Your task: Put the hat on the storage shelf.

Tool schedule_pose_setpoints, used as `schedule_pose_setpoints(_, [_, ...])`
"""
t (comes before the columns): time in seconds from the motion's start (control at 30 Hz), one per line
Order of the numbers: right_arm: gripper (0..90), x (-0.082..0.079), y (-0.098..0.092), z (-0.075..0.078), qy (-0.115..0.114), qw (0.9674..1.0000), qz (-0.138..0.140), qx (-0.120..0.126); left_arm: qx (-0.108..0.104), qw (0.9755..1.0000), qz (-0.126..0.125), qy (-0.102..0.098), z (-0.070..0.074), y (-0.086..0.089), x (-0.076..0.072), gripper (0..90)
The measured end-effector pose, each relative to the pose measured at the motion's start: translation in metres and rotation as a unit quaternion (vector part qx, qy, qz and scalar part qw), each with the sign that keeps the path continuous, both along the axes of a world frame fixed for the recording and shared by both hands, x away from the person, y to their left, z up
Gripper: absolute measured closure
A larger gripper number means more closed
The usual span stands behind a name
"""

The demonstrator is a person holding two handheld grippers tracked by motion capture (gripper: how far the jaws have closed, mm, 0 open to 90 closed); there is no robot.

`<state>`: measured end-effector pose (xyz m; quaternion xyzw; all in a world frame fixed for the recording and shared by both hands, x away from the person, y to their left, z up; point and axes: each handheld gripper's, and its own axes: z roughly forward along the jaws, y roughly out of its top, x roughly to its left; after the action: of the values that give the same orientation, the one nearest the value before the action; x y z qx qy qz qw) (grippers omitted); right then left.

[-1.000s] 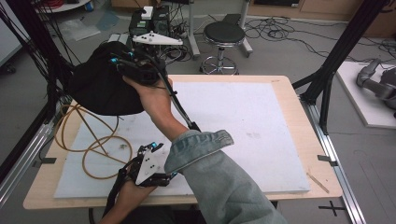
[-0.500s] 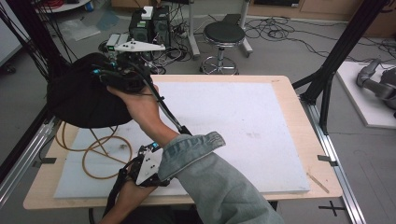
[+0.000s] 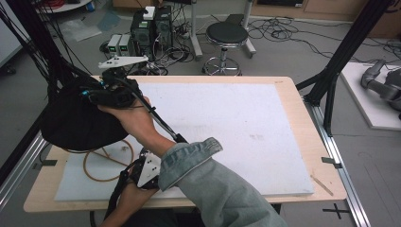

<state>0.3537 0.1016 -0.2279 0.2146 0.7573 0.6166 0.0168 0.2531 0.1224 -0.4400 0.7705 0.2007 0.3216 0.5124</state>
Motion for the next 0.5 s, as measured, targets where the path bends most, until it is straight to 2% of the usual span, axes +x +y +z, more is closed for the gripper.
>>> schedule_pose_setpoints(0.2, [68.4, -0.001, 0.005, -0.008, 0.010, 0.9998, 0.010, -0.012, 0.003, 1.0000, -0.004, 0.001, 0.000, -0.002, 0.001, 16.3])
schedule_pose_setpoints(0.33, [65.7, -0.002, 0.006, -0.010, 0.015, 0.9996, 0.017, -0.018, -0.006, 1.0000, -0.007, -0.001, 0.000, -0.005, 0.002, 16.2])
schedule_pose_setpoints(0.4, [64.8, -0.002, 0.007, -0.011, 0.014, 0.9995, 0.021, -0.021, -0.001, 1.0000, -0.008, -0.001, 0.000, -0.005, 0.003, 16.3])
schedule_pose_setpoints(0.5, [62.7, -0.002, 0.007, -0.013, 0.016, 0.9994, 0.021, -0.022, -0.007, 0.9999, -0.010, -0.002, 0.000, -0.006, 0.003, 16.2])
